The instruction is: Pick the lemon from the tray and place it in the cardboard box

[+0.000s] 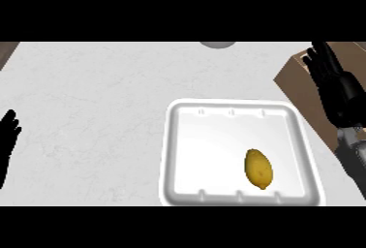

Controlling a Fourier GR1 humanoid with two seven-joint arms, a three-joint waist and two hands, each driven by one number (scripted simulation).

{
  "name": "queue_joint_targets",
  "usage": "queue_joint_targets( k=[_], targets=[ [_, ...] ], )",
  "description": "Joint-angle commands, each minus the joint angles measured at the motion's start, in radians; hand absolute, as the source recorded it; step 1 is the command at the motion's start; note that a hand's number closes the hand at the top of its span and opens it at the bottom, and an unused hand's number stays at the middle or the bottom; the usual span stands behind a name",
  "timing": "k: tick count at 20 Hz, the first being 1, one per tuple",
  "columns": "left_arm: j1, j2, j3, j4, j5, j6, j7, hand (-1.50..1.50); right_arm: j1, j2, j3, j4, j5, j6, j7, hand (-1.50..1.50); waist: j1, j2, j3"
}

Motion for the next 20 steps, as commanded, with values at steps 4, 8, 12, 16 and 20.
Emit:
queue_joint_targets(
  k=[4,8,12,16,20],
  targets=[
    [-0.062,-0.142,-0.012,-0.084,0.09,0.014,-0.003,0.0,0.216,-0.015,-0.202,-0.021,-0.054,-0.144,-0.069,1.5,-0.099,-0.044,0.002],
    [-0.087,-0.203,-0.029,-0.152,0.149,0.002,0.001,0.0,0.449,-0.122,-0.146,0.115,0.13,-0.224,-0.054,1.5,-0.122,-0.037,-0.001],
    [-0.117,-0.235,-0.079,-0.203,0.133,0.026,0.051,0.0,0.606,0.007,-0.184,-0.053,0.179,-0.386,-0.25,-1.5,-0.072,-0.041,0.0],
    [-0.114,-0.239,-0.09,-0.233,0.139,0.016,0.079,0.0,0.738,-0.122,-0.153,-0.275,0.235,-0.31,-0.197,-1.5,-0.045,-0.038,-0.002],
    [-0.124,-0.261,-0.112,-0.241,0.105,0.052,0.081,0.0,0.822,-0.32,-0.14,-0.367,0.279,-0.206,-0.031,-1.5,-0.035,-0.035,-0.005]
  ],
)
